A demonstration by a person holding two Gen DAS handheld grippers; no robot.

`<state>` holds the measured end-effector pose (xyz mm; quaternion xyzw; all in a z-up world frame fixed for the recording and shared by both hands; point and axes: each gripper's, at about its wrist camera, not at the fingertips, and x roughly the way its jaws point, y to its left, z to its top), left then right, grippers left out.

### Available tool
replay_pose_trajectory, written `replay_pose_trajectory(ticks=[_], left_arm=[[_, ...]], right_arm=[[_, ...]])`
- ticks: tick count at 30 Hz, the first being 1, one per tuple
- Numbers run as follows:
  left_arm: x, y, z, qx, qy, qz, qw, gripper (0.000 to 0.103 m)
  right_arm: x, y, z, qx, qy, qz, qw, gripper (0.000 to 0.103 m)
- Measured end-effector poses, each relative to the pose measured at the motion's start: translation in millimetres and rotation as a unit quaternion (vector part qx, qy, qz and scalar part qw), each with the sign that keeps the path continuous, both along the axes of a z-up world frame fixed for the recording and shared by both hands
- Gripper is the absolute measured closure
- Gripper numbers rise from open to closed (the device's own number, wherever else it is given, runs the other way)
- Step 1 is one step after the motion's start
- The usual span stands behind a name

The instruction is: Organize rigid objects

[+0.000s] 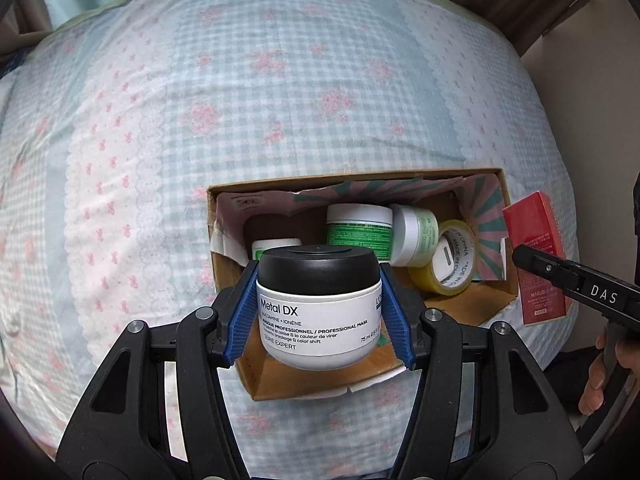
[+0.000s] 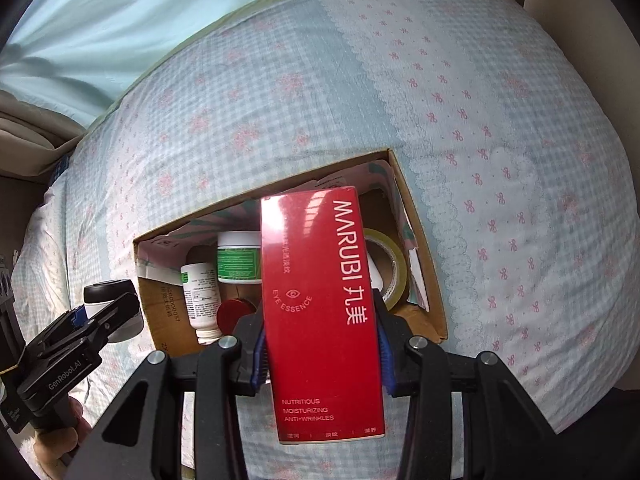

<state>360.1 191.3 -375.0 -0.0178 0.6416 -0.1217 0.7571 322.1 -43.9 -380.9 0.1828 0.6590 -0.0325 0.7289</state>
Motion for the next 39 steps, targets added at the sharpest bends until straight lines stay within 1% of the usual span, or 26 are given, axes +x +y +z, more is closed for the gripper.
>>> replay_pose_trajectory(ticks=[5, 9, 13, 17, 19, 20, 21, 22, 23, 24, 25, 26, 28, 31, 34, 39], left_arm=[[24.1, -13.1, -27.6, 0.024, 0.015, -0.024, 0.9993, 0.05], [35.9, -20.6, -43.5, 0.039, 0.027, -0.042, 0.998, 0.05], [35.8, -32.2, -53.8, 0.058, 0.03, -0.068, 0.9955, 0.05], [33.9, -37.0, -59.9, 0.062, 0.035, -0.068, 0.9951, 0.05], [32.5, -40.3, -59.2, 0.068, 0.029, -0.071, 0.9947, 0.049], [31.6, -42.2, -57.7, 0.072, 0.026, -0.073, 0.9943, 0.047], [30.5, -44.2, -54.9, 0.074, 0.022, -0.075, 0.9942, 0.029], [29.4, -46.0, -51.1, 0.076, 0.015, -0.074, 0.9943, 0.001], [27.1, -47.3, -45.2, 0.076, 0.001, -0.071, 0.9946, 0.001], [24.8, -49.4, -40.7, 0.074, -0.005, -0.074, 0.9945, 0.0], [22.6, -51.7, -38.8, 0.073, -0.005, -0.077, 0.9943, 0.0], [20.7, -53.9, -38.2, 0.075, -0.004, -0.08, 0.994, 0.0], [15.9, -57.1, -37.0, 0.076, -0.003, -0.084, 0.9935, 0.0], [8.8, -58.3, -32.9, 0.076, -0.003, -0.082, 0.9937, 0.0], [0.5, -56.3, -23.2, 0.074, -0.01, -0.078, 0.9942, 0.0], [-13.9, -53.5, -4.5, 0.077, -0.025, -0.073, 0.9941, 0.0]], right_arm=[[20.6, -9.5, -37.6, 0.019, 0.031, -0.027, 0.999, 0.064], [35.3, -8.3, -57.8, 0.017, 0.049, -0.021, 0.998, 0.064], [41.2, -10.0, -71.3, 0.012, 0.066, -0.018, 0.998, 0.064], [44.6, -13.2, -79.1, 0.012, 0.073, -0.016, 0.997, 0.064], [47.1, -13.3, -80.6, 0.002, 0.075, -0.012, 0.997, 0.063], [48.4, -12.6, -80.9, -0.003, 0.076, -0.008, 0.997, 0.063], [49.2, -11.8, -81.1, -0.008, 0.077, -0.004, 0.997, 0.063], [49.5, -11.7, -80.3, -0.009, 0.073, -0.001, 0.997, 0.061], [49.4, -11.7, -77.4, -0.008, 0.064, 0.002, 0.998, 0.05], [49.0, -11.8, -73.2, -0.013, 0.053, 0.003, 0.998, 0.029], [48.5, -11.4, -69.6, -0.007, 0.041, 0.007, 0.999, 0.016], [48.6, -10.2, -68.5, 0.014, 0.039, 0.012, 0.999, 0.0], [47.3, -8.7, -66.1, 0.018, 0.044, 0.016, 0.999, 0.0], [42.3, -7.5, -60.6, 0.015, 0.037, 0.017, 0.999, 0.0], [36.8, -5.3, -56.2, 0.019, 0.034, 0.013, 0.999, 0.0], [25.1, -6.8, -39.2, 0.019, 0.017, 0.011, 1.0, 0.0]])
